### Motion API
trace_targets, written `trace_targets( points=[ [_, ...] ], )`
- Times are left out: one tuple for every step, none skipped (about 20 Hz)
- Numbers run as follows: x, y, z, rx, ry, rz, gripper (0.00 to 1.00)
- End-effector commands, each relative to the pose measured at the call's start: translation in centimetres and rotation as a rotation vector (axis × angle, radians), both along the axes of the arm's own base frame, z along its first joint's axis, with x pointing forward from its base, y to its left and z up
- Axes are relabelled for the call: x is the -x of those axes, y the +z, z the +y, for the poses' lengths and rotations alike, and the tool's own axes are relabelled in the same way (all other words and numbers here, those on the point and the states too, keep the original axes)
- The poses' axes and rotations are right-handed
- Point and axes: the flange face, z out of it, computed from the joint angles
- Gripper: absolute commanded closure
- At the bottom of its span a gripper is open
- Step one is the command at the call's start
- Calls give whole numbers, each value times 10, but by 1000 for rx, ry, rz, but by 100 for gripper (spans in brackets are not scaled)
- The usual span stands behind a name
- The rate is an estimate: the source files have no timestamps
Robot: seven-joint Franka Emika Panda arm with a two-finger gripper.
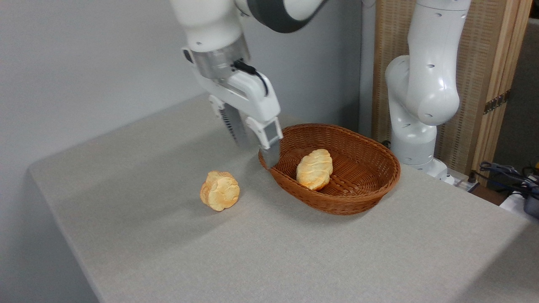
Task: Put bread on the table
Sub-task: 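Move the gripper over the wicker basket and lower onto the bread roll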
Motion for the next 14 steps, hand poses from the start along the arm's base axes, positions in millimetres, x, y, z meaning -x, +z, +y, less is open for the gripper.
trace_targets(
  points=[
    [34, -20, 6, 7, -28, 61, 0],
    [42, -26, 8, 5, -34, 78, 0],
    [48, -32, 9, 5, -38, 93, 0],
    [56, -44, 8, 1, -44, 130, 0],
    [62, -50, 9, 5, -48, 142, 0],
    [67, -57, 9, 7, -54, 158, 0],
    [71, -67, 9, 6, -66, 178, 0],
    [77, -75, 10, -1, -77, 194, 0],
    [82, -83, 11, -12, -87, 211, 0],
    [86, -91, 10, -13, -92, 217, 0],
    [88, -98, 10, -15, -94, 221, 0],
    [90, -104, 10, -14, -93, 226, 0],
    [92, -112, 9, -13, -94, 224, 0],
    [92, -119, 7, -13, -94, 215, 0]
  ],
)
